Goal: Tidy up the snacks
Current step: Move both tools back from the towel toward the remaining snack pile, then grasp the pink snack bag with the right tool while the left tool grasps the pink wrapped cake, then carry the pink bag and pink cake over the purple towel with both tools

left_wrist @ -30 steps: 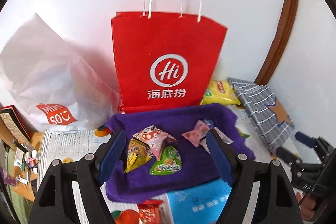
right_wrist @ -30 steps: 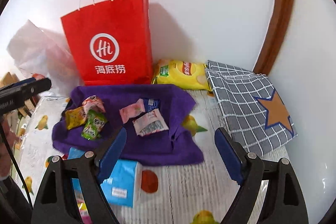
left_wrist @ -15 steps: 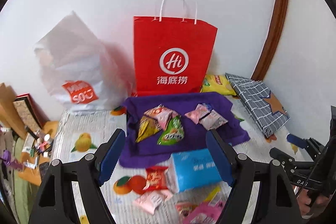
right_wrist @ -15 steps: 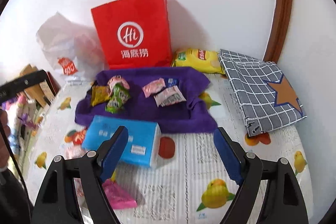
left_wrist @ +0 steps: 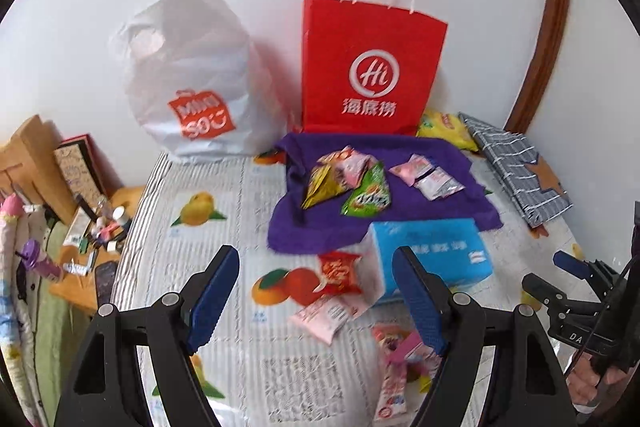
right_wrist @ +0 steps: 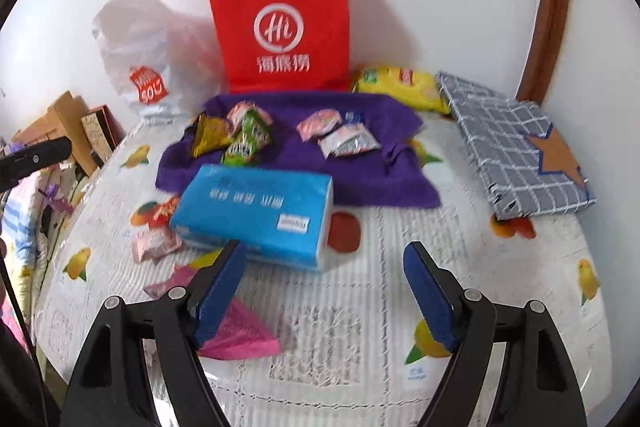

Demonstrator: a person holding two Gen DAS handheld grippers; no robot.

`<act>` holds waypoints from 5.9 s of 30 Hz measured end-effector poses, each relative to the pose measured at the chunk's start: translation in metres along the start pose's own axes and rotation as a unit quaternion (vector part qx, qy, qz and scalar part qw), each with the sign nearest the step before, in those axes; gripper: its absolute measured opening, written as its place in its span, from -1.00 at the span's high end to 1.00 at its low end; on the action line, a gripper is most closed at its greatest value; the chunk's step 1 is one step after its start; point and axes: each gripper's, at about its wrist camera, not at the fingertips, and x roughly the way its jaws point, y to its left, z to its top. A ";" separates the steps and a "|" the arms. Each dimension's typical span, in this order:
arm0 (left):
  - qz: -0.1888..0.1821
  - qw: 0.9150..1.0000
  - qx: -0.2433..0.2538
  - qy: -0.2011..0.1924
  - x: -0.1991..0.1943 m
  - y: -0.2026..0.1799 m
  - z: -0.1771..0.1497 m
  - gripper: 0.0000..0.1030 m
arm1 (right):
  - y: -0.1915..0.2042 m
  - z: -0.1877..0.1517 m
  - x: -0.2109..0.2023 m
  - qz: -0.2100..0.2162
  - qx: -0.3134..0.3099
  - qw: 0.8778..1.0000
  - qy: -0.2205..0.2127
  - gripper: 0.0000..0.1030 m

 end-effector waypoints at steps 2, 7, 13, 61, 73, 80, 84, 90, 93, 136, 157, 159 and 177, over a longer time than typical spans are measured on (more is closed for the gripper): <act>-0.003 1.000 -0.007 0.008 0.002 0.007 -0.006 -0.51 | 0.004 -0.007 0.008 0.015 0.003 1.000 0.014 -0.56; -0.004 1.000 -0.018 0.022 0.008 0.018 -0.016 -0.51 | 0.017 -0.019 0.024 0.076 0.017 0.996 0.040 -0.56; -0.007 0.999 -0.026 0.035 0.014 0.027 -0.023 -0.51 | 0.053 -0.030 0.029 0.111 -0.032 0.992 0.042 -0.61; -0.054 0.984 -0.004 0.169 0.155 0.004 -0.048 -0.51 | -0.044 -0.029 0.038 0.025 0.021 0.997 0.065 -0.39; -0.082 0.980 0.015 0.183 0.154 -0.004 -0.056 -0.51 | -0.023 -0.020 0.037 0.033 -0.016 0.998 0.059 -0.39; -0.074 0.982 0.012 0.176 0.155 -0.004 -0.055 -0.48 | -0.016 -0.018 0.031 0.037 -0.025 0.997 0.056 -0.39; -0.053 0.984 0.030 0.169 0.154 -0.008 -0.057 -0.34 | -0.014 -0.018 0.028 0.036 -0.030 0.998 0.052 -0.39; -0.064 0.984 0.014 0.168 0.150 0.000 -0.056 -0.08 | -0.014 -0.018 0.027 0.035 -0.028 0.998 0.053 -0.39; -0.062 0.984 0.009 0.167 0.146 0.003 -0.058 -0.07 | -0.013 -0.018 0.025 0.034 -0.032 0.998 0.050 -0.39; -0.080 0.995 0.017 0.063 0.040 -0.050 -0.005 -0.07 | -0.018 0.028 -0.014 0.046 0.002 0.999 -0.021 -0.39; -0.070 0.996 0.024 0.046 0.091 -0.048 0.081 -0.07 | -0.023 0.141 0.041 0.043 0.012 0.998 -0.050 -0.39; -0.067 0.996 0.024 0.045 0.100 -0.047 0.089 -0.07 | -0.025 0.148 0.049 0.042 0.013 0.998 -0.051 -0.39; -0.078 0.996 0.008 0.041 0.167 -0.045 0.131 -0.07 | -0.038 0.186 0.127 0.052 0.024 0.998 -0.028 -0.39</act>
